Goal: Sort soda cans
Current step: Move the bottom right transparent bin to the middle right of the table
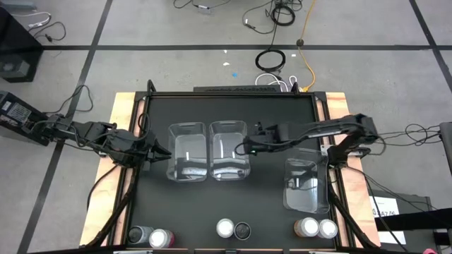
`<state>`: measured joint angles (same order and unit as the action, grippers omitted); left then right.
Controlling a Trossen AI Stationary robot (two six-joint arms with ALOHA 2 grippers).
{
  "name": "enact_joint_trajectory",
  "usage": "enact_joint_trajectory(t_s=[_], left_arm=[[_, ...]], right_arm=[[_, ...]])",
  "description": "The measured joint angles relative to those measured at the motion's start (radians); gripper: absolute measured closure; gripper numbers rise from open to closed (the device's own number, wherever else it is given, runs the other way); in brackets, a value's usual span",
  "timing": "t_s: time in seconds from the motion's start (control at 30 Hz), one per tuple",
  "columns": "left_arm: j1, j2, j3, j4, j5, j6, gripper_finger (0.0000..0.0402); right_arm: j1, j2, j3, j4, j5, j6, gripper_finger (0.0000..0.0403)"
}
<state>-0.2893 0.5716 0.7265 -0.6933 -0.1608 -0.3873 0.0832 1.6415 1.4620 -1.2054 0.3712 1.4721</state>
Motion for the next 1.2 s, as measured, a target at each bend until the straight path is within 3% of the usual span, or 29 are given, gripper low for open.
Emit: enact_joint_trajectory(t_s=[0.17, 0.37, 0.63, 0.8, 0.93, 1.2], left_arm=[[0.0, 0.0, 0.0, 0.0, 0.0, 0.0, 0.0329], [0.0, 0.0, 0.0, 0.001, 0.0, 0.0, 0.0329], [0.0, 0.0, 0.0, 0.002, 0.0, 0.001, 0.0329], [0.0, 0.0, 0.0, 0.003, 0.0, 0.001, 0.0329], [0.0, 0.0, 0.0, 0.004, 0.0, 0.0, 0.0329], [0.0, 0.0, 0.0, 0.004, 0.0, -0.044, 0.0329]], right_arm=[[0.066, -0.075, 0.001, -0.127, -0.01, 0.101, 0.0314], [0.184, -0.071, 0.001, -0.257, -0.027, 0.275, 0.0314], [0.338, -0.071, -0.094, -0.258, -0.085, 0.516, 0.0313], [0.387, -0.07, -0.178, -0.164, -0.13, 0.615, 0.0311], [0.395, -0.07, -0.23, -0.077, -0.14, 0.627, 0.0289], [0.404, -0.07, -0.263, -0.08, -0.144, 0.656, 0.0229]])
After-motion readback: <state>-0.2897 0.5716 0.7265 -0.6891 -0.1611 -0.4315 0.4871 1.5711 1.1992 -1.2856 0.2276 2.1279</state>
